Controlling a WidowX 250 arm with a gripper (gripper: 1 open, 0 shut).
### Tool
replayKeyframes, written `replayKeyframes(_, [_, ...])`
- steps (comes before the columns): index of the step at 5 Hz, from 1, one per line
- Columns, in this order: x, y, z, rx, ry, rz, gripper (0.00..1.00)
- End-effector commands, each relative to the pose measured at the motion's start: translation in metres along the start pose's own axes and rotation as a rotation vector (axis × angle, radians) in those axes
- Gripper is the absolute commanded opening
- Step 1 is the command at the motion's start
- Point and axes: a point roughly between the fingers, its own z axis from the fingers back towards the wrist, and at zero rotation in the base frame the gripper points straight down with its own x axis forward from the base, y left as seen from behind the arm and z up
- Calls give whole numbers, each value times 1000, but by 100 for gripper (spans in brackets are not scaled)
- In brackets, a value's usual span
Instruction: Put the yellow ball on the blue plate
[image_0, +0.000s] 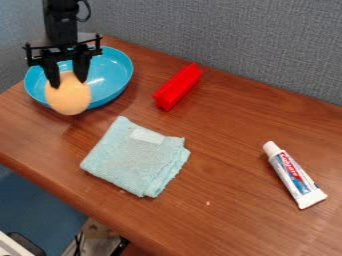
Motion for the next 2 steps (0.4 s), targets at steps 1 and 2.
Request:
replayKeyframes(1, [11,6,7,-6,-42,35,0])
replayKeyframes(2, [11,6,4,-1,-40,37,0])
